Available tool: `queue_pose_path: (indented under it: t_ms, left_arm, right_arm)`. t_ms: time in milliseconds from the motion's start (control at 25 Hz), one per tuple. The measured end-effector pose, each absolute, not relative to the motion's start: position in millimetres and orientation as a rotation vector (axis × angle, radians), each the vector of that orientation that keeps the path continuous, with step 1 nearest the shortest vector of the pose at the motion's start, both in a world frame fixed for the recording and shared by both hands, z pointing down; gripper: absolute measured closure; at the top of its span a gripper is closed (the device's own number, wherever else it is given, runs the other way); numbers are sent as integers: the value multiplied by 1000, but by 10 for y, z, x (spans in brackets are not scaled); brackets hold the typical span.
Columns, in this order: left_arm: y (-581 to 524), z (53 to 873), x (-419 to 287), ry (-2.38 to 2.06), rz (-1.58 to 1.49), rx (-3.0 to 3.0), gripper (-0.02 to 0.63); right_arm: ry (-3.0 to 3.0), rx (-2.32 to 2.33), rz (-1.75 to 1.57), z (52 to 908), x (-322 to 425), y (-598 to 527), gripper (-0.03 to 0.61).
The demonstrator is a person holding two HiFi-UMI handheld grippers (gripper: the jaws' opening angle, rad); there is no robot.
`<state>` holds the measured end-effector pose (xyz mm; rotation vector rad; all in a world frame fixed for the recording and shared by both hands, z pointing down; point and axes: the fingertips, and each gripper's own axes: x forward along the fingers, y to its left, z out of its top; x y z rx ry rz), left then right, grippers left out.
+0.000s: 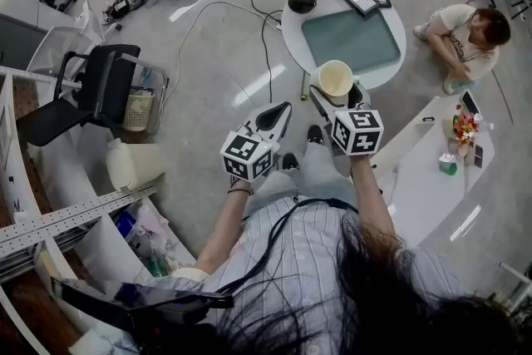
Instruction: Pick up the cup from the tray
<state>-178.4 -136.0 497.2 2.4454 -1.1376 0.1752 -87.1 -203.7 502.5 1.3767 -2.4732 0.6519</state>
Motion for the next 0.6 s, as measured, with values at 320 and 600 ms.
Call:
queue_pose_path:
  t_ms: [320, 600]
  left_arm:
    - [-1143, 5015, -1772, -1143, 119, 2399, 600]
    - [-1029, 5073, -1653, -1149, 113, 2371, 601]
  right_arm:
    - [-2476, 1349, 666, 4915, -848, -1763, 186]
    - [-2488, 1302, 676, 4908, -780, -1566, 185]
